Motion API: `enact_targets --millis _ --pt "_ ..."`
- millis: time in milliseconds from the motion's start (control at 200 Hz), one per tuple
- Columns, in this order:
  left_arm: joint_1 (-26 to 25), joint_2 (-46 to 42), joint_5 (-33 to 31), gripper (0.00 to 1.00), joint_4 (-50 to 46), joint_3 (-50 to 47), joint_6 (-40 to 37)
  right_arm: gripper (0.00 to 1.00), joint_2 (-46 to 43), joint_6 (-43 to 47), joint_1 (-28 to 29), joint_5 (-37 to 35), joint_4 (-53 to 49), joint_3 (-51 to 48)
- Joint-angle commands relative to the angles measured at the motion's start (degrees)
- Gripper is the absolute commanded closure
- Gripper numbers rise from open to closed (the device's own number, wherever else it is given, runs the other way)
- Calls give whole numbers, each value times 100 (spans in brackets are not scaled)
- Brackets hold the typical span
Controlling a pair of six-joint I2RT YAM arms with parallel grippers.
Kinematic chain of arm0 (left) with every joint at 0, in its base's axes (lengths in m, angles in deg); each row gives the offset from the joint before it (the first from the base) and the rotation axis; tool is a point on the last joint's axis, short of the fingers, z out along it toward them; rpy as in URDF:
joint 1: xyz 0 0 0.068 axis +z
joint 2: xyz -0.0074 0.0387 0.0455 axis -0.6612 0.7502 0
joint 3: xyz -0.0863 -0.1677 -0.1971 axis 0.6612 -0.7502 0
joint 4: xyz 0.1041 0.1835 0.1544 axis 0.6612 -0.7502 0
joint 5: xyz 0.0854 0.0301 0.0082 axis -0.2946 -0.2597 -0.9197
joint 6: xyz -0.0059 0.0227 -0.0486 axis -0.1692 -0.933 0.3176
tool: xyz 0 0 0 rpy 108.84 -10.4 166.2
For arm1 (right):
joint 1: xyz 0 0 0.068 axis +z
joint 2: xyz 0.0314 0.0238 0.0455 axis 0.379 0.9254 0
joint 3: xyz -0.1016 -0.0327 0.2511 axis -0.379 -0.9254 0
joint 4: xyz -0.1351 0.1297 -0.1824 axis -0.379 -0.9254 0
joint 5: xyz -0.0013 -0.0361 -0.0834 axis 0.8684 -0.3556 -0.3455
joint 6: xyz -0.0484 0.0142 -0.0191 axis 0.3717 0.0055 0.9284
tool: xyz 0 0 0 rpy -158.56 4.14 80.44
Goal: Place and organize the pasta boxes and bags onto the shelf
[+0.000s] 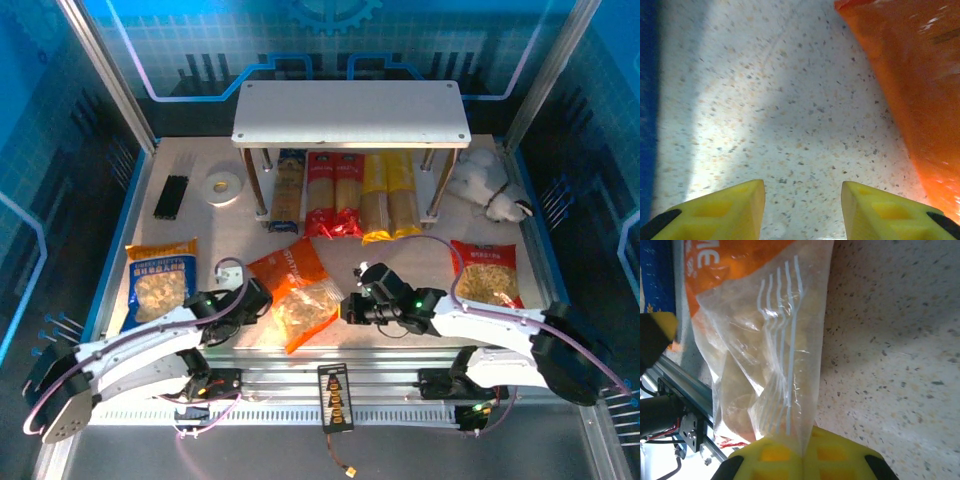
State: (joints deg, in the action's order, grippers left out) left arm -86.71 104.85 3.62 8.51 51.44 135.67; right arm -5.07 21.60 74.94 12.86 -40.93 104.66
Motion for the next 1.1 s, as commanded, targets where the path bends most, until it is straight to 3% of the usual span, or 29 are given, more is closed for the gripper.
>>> enact_targets --millis 0,250,445,815,1096 --pt "69 476 553 55 935 100 -247 100 -382 102 -94 -262 -453 -120" --pt "108 2285 867 49 1993 771 -655 100 -768 -88 -92 -199 -561 -453" --pt "286 3428 1244 50 2584 1188 -890 100 -1051 -118 -104 -291 -794 -573" --pt "344 3765 1291 49 2666 2041 -1314 100 -1339 -22 -515 -330 -1098 -734" --pt "384 4227 1409 49 2903 2461 -1437 100 -1305 -132 -513 -196 -997 -851"
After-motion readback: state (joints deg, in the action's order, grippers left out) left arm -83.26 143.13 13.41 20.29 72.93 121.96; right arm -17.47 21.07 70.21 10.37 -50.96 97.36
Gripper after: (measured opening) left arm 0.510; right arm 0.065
